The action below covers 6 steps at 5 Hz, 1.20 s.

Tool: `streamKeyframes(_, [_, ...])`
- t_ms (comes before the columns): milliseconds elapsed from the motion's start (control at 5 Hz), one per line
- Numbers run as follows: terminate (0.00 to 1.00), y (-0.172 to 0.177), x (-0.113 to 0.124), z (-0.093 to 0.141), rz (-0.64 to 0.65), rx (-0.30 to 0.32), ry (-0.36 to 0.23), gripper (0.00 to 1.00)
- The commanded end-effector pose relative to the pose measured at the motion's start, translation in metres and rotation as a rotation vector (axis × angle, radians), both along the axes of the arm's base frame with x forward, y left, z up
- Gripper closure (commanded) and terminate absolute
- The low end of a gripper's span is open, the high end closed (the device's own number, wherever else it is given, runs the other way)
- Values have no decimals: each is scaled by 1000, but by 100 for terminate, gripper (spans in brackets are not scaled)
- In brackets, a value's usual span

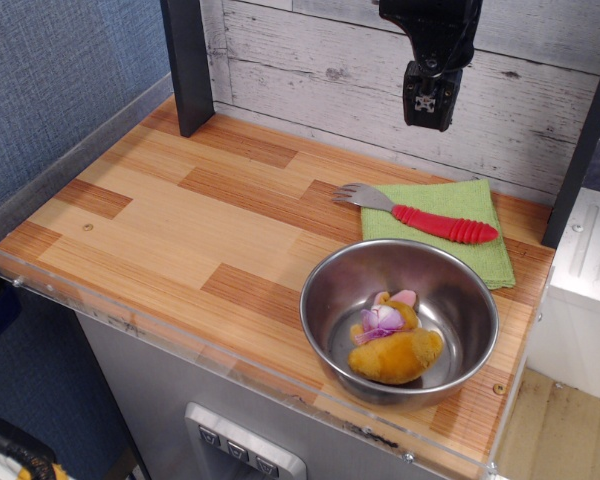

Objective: Place the red fork on the green cloth.

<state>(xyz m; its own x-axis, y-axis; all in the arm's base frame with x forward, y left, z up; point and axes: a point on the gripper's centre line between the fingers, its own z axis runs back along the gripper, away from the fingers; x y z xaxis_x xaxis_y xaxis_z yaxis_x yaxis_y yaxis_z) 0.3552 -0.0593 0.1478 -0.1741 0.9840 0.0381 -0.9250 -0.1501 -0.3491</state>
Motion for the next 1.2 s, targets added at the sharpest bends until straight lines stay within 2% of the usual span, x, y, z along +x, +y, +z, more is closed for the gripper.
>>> streamKeyframes(0, [0,-4,-7,19,-5,-9,-51,0])
streamKeyframes(800, [0,-4,-7,19,-5,-9,-51,0])
streamKeyframes(1000, [100,-4,-7,19,-5,-9,-51,0])
